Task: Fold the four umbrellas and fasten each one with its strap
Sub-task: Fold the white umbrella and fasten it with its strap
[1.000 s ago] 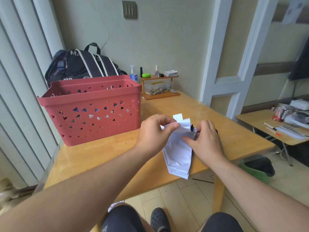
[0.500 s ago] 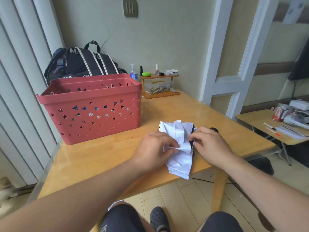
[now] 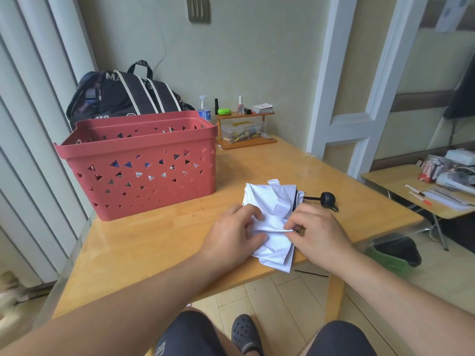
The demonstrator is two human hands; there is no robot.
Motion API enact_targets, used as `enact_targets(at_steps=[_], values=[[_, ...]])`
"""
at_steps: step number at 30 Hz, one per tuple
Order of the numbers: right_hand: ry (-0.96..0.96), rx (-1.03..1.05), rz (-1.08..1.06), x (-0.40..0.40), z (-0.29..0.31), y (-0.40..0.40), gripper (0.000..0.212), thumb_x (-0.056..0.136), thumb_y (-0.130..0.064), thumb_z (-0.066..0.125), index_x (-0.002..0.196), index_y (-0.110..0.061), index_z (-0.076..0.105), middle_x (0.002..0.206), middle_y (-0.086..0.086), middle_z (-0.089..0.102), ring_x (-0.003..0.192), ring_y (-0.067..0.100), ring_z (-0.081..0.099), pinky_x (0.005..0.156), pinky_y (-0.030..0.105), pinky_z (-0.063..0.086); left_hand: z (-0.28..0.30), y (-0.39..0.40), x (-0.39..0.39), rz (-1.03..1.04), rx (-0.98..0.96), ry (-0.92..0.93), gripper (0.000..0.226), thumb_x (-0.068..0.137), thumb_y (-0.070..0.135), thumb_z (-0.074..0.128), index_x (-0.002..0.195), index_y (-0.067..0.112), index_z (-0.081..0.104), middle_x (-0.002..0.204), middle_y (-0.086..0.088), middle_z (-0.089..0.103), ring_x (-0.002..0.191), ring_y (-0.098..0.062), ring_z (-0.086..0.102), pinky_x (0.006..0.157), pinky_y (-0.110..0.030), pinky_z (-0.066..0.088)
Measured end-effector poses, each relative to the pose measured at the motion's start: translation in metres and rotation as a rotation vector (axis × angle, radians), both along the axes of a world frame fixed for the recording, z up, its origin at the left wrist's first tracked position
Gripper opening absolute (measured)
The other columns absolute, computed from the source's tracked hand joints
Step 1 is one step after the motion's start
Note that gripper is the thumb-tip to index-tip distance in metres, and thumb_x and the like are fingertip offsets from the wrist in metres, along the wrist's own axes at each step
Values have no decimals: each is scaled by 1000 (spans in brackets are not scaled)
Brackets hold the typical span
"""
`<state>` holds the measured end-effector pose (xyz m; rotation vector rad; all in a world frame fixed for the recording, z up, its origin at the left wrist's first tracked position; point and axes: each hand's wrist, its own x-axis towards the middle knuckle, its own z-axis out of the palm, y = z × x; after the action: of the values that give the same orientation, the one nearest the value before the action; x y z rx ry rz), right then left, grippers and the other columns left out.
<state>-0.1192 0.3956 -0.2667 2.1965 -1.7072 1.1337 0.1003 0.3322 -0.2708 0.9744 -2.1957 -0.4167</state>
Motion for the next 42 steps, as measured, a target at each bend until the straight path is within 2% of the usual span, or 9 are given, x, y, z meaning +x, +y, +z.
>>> enact_targets(at_steps=[5,10,15,21,26,29,35,38,42], values=[[-203,85,-26,8,9,5,28,73,2,75,72,-25,67,71,-9,54,71,14,54,62,27,44,1,9,-4,46,288,166,29,83,25,81,101,36,62,89,9,65,71,-6,64,64,-15,47],[-335,274,-21,11,17,9,25,81,-4,73,74,-26,64,51,-12,43,53,7,41,57,19,38,1,18,-13,49,517,272,39,79,14,84,102,35,60,97,8,61,62,-13,58,60,-27,52],[-317,402,-25,8,-1,17,22,82,-7,74,73,-25,64,55,-11,46,53,5,41,54,19,37,9,11,-5,-40,735,312,43,80,13,84,110,27,57,99,-6,65,69,-24,66,78,-52,64],[-255,276,-24,14,-14,22,28,82,-6,75,72,-29,62,68,-7,51,61,8,45,58,19,38,21,-2,-6,72,855,230,26,88,30,80,93,12,62,74,-6,63,67,-22,53,59,-29,44],[-318,227,13,14,-20,25,30,82,-2,79,75,-29,68,90,-15,55,65,15,52,62,16,42,25,-5,-8,90,824,105,42,86,55,79,79,17,65,60,-2,57,62,-21,46,53,-25,37],[-375,231,-1,14,-17,25,30,80,-3,82,73,-28,66,96,-15,54,69,17,54,67,21,46,22,-8,-13,93,796,104,38,87,51,80,79,18,65,58,0,54,57,-20,44,51,-24,35],[-447,372,-127,14,-14,23,36,76,-29,85,83,-28,50,70,-1,57,77,12,63,66,33,49,17,-6,-14,82,740,184,29,90,35,80,76,17,63,59,3,50,51,-15,40,50,-24,31],[-434,425,-174,16,-12,21,45,71,-46,85,95,-35,48,74,-13,59,64,11,54,63,33,47,19,-4,-10,119,646,50,31,90,38,77,72,18,61,62,4,52,58,-16,42,55,-27,33],[-672,541,-103,15,-3,17,72,66,-49,90,124,-41,49,105,-14,69,84,8,63,77,27,49,24,0,-9,173,467,-237,41,90,50,72,76,12,70,68,-1,65,62,-16,54,56,-29,39]])
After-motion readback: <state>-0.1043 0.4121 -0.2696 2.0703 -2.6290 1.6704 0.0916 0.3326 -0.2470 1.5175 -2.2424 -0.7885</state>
